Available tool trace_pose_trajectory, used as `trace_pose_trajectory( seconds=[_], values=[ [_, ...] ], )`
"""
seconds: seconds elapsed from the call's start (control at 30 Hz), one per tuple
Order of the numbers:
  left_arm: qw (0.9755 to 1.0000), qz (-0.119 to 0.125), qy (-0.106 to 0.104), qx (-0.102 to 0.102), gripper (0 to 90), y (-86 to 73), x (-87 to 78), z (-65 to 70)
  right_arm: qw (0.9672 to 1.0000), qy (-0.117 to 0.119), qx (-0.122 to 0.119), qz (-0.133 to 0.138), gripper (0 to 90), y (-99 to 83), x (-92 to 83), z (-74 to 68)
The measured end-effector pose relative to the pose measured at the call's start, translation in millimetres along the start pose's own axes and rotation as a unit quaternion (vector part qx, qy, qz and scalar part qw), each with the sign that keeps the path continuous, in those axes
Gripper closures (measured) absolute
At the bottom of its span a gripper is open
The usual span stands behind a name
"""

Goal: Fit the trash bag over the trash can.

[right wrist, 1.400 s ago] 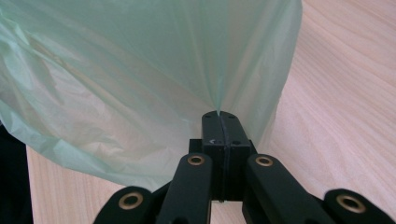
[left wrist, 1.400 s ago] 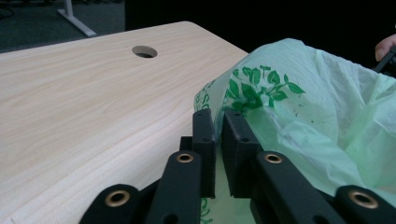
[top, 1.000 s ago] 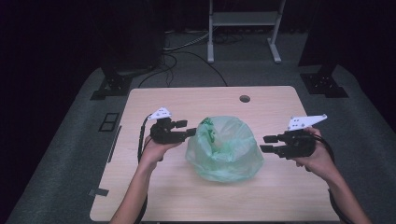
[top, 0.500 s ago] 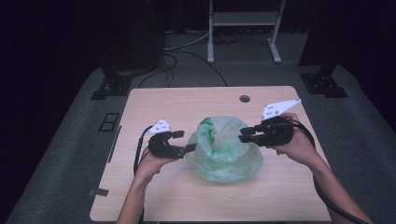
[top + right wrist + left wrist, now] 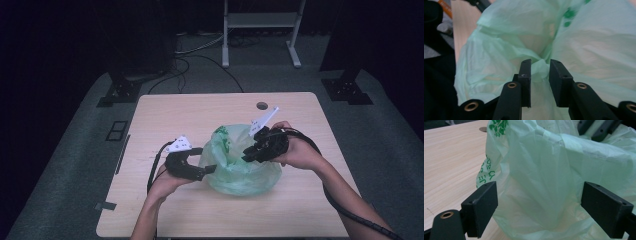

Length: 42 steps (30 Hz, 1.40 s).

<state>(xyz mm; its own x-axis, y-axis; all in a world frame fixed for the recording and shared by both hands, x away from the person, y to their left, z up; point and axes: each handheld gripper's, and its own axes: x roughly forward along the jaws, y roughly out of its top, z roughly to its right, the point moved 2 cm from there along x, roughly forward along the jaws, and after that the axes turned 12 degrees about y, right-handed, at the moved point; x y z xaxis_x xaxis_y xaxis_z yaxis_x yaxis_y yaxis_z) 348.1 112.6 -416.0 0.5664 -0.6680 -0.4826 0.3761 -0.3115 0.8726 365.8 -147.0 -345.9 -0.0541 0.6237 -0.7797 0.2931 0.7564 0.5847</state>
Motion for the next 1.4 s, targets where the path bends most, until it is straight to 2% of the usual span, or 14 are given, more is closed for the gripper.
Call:
trace_pose_trajectory(
  seconds=[0.23,0.33,0.47,0.63,0.7,0.8,0.87,1.07,1.17,1.33,1.4],
  values=[
    [1.0000,0.001,0.005,-0.007,10.5,-0.7,1.2,0.4,0.9987,0.042,-0.004,-0.027,72.7,-1.2,9.3,-5.8],
    [0.9999,0.002,0.005,-0.009,10.5,-0.6,1.5,0.5,0.9968,0.066,-0.003,-0.044,72.2,-2.2,11.6,-9.1],
    [1.0000,0.002,0.004,-0.008,10.0,-1.1,1.2,0.0,0.9955,0.078,-0.011,-0.052,69.8,-1.6,12.8,-11.3],
    [1.0000,0.003,0.000,-0.004,10.0,-0.5,0.4,1.2,0.9989,0.043,-0.003,-0.016,68.1,4.9,7.1,-2.2],
    [1.0000,0.004,-0.001,-0.004,10.0,-0.2,0.2,1.9,0.9993,0.036,-0.001,-0.013,68.2,7.8,6.5,1.1],
    [1.0000,0.005,-0.004,-0.002,10.0,0.3,0.5,3.4,0.9993,0.031,-0.001,-0.023,68.4,13.6,10.4,5.6],
    [1.0000,0.006,-0.005,0.001,10.0,0.8,0.3,4.2,0.9989,0.023,0.009,-0.039,68.4,17.1,14.2,10.7],
    [0.9999,0.005,-0.011,0.007,10.0,0.6,-0.1,6.5,0.9979,-0.010,0.026,-0.058,68.9,26.4,18.4,29.5],
    [0.9998,0.001,-0.015,0.012,10.0,-0.3,0.6,7.7,0.9977,-0.024,0.032,-0.056,68.7,29.5,18.3,35.6],
    [0.9997,-0.005,-0.018,0.016,10.0,-2.7,3.8,10.6,0.9957,-0.063,0.052,-0.045,68.2,34.9,17.7,48.1],
    [0.9996,-0.008,-0.021,0.018,10.0,-3.7,5.0,11.4,0.9948,-0.078,0.051,-0.043,67.6,34.9,18.0,50.7]
  ],
)
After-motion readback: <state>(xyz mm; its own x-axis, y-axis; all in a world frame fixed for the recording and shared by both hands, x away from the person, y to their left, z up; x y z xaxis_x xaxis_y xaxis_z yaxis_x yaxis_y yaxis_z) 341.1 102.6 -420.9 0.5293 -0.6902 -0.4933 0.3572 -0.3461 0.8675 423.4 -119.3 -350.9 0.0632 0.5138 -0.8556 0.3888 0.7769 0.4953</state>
